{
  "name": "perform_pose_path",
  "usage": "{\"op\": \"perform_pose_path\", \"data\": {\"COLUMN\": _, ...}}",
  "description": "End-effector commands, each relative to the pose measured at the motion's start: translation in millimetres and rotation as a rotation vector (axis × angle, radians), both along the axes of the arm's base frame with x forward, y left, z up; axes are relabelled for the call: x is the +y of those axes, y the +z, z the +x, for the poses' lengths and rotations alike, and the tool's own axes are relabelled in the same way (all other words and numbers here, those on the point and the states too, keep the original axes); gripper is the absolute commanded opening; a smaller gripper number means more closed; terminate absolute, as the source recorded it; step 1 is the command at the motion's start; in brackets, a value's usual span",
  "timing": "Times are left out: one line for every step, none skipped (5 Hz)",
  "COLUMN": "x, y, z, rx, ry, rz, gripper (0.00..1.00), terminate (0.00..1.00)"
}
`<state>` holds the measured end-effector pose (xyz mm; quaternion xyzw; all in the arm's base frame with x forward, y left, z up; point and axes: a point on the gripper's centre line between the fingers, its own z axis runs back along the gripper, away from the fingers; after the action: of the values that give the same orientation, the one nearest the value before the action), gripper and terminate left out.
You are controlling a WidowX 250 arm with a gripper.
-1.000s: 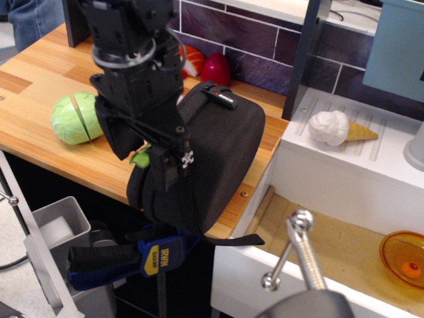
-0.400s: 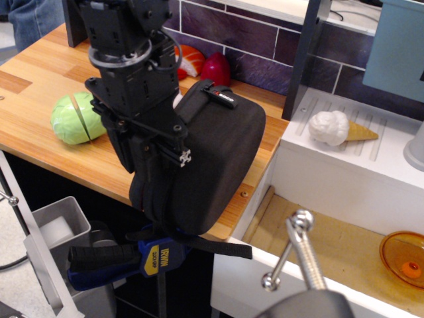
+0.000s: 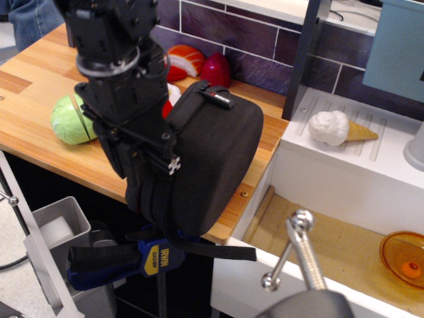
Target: Zip zipper bag
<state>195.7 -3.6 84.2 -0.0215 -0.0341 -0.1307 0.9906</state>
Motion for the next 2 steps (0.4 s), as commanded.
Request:
{"op": "perform_pose_path", "data": {"x": 26, "y": -53, "z": -32, "rx": 0.021, "ry": -0.013, "rz": 0.110, "gripper": 0.00, "terminate": 0.00}}
{"op": "perform_pose_path", "data": {"x": 33, "y": -75, "z": -33, "rx": -0.049, "ry": 0.001, "rz": 0.128, "gripper": 0.00, "terminate": 0.00}}
